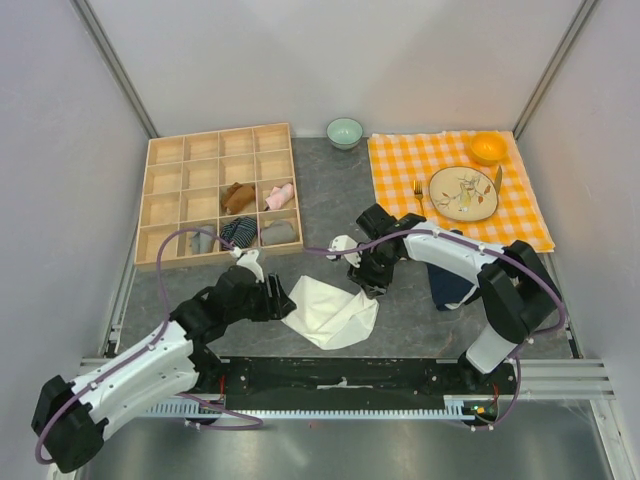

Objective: Roll the underwear
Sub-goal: Fold the underwear at the center of the board.

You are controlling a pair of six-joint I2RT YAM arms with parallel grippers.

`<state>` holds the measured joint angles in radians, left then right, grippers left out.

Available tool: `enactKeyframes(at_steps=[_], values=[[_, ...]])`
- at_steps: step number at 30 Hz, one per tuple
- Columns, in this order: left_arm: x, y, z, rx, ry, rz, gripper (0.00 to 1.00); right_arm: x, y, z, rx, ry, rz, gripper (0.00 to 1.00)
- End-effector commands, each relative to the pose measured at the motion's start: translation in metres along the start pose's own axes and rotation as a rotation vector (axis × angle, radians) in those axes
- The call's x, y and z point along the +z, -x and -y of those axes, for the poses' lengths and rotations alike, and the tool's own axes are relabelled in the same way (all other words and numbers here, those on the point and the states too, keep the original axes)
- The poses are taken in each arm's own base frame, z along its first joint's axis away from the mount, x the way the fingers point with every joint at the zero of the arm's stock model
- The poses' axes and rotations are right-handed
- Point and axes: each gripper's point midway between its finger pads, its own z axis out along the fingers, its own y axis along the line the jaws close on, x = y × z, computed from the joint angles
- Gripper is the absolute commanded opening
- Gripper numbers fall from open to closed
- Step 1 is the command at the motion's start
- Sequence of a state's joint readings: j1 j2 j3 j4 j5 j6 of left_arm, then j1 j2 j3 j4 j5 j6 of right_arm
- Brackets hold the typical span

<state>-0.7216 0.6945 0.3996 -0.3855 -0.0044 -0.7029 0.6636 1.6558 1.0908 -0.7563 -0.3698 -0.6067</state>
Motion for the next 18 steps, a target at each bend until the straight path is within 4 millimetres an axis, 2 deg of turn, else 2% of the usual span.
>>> enactKeyframes(at_steps=[1, 7, 11, 18], values=[[0.007, 0.009, 0.031, -0.141, -0.130, 0.022, 0.66, 0.005, 0.004, -0.008, -0.007, 0.047, 0.035, 0.51], [0.023, -0.014, 0.019, -0.117, -0.061, -0.106, 0.62, 0.004, 0.003, -0.010, 0.000, 0.059, 0.042, 0.49], [0.028, -0.031, 0.010, -0.121, -0.023, -0.171, 0.56, 0.004, 0.001, -0.009, 0.007, 0.059, 0.042, 0.49], [0.033, -0.033, 0.005, -0.104, 0.005, -0.184, 0.55, 0.004, -0.001, -0.009, 0.011, 0.067, 0.045, 0.49]])
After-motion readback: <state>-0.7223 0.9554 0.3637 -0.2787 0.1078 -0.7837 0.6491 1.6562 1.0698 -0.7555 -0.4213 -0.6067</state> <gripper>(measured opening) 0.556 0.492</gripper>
